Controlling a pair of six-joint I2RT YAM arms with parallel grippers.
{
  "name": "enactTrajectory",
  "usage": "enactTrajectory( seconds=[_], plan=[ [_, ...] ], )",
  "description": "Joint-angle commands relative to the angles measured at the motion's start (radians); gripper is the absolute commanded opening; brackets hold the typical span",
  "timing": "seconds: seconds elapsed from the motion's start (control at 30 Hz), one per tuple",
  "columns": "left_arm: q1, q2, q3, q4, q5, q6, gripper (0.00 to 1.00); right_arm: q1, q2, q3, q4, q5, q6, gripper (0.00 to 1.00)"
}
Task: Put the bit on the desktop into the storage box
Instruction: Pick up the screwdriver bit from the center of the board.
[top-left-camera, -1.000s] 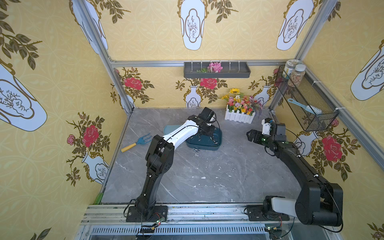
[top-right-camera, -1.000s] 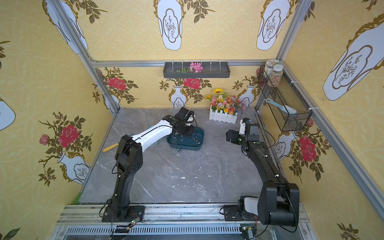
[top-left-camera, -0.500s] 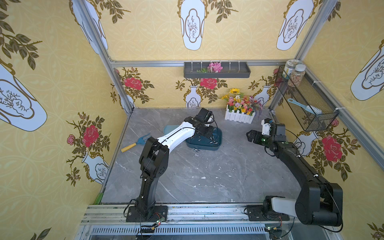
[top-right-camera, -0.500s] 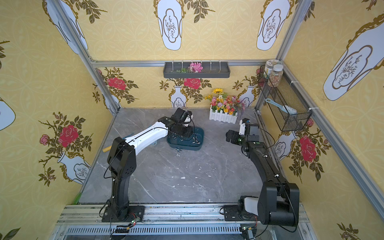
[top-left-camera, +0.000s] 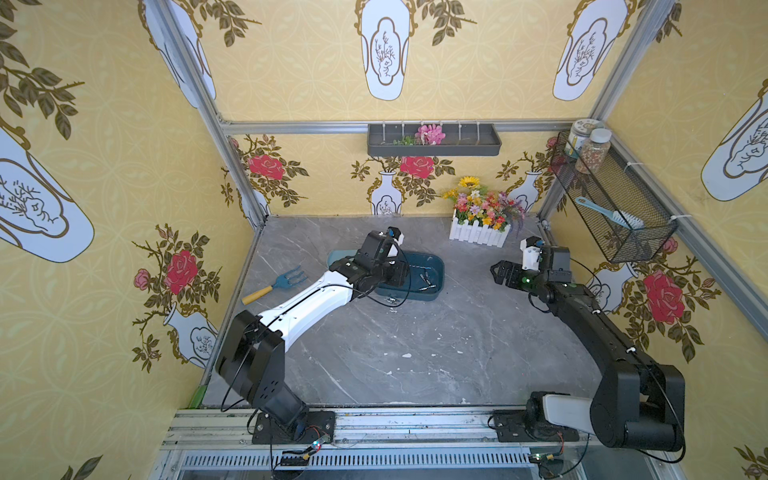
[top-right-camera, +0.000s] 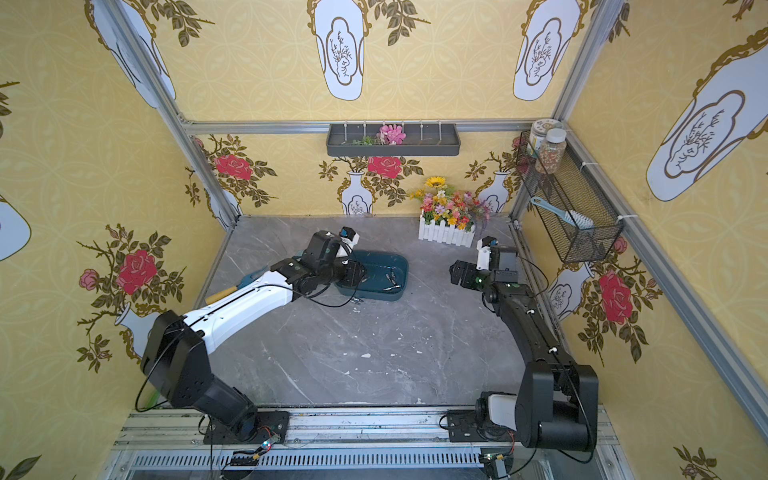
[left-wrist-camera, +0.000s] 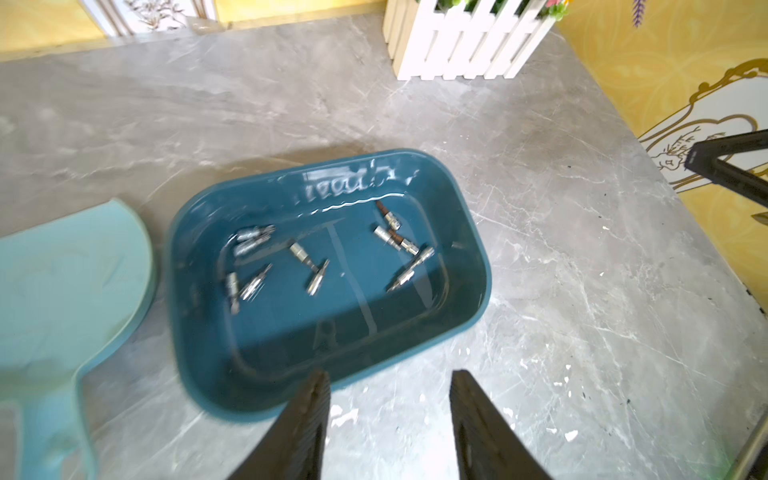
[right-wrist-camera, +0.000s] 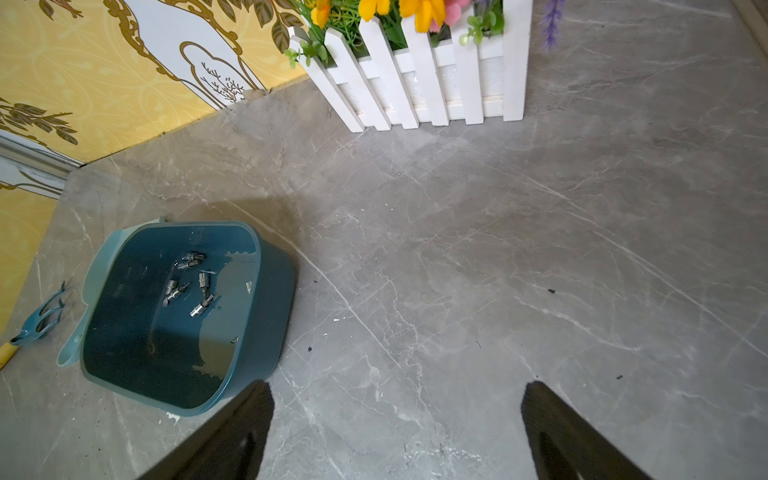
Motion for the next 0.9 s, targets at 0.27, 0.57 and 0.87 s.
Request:
enactTrajectory(
  seconds=[0.27, 0.57, 0.87],
  plan=[
    [0.101, -0.334, -0.346, 0.277, -0.036, -0.092, 0.62, 0.081, 0.026, 0.041, 0.005, -0.071, -0.034, 0.97],
    [0.158, -0.507, -0.535, 0.419, -0.015, -0.195, 0.74, 0.183, 0.041, 0.116, -0.122, -0.042, -0.061, 0.97],
    [0.227, -0.542, -0.574, 0.418, -0.018, -0.289, 0.78, 0.301, 0.063, 0.226, -0.28, -0.029, -0.103, 0.97]
  ],
)
